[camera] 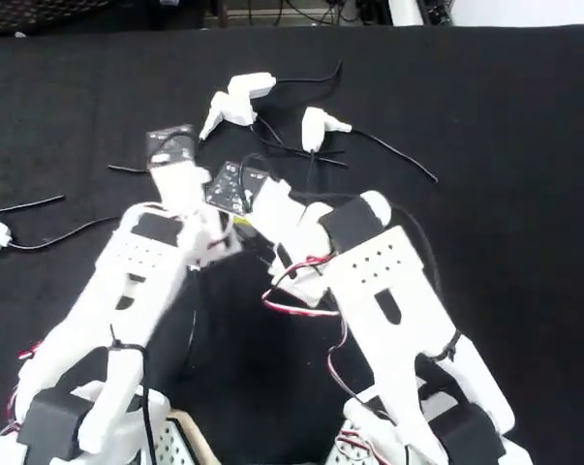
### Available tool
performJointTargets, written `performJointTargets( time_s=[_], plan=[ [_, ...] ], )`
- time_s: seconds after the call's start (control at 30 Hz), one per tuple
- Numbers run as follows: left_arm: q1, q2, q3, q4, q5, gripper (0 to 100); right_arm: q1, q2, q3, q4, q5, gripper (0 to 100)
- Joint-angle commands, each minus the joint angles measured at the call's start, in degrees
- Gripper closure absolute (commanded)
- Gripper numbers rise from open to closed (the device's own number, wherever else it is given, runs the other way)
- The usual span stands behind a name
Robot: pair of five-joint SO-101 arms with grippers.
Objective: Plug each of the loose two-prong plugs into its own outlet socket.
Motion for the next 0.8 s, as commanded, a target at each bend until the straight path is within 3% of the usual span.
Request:
performJointTargets(
  time_s=[0.0,0.47,0.77],
  plan=[
    [1.63,-1.93,-2.95,-0.53,0.44,71,-0.79,-1.45,3.38,-3.96,-2.29,98.6],
    [0.84,-22.95,4.00,-1.41,0.09,71,-2.46,-1.89,9.36,-9.76,-5.89,98.6],
    [5.93,-25.05,18.33,-15.56,0.00,71,-2.73,-3.82,1.98,-9.41,-10.73,98.6]
  ],
)
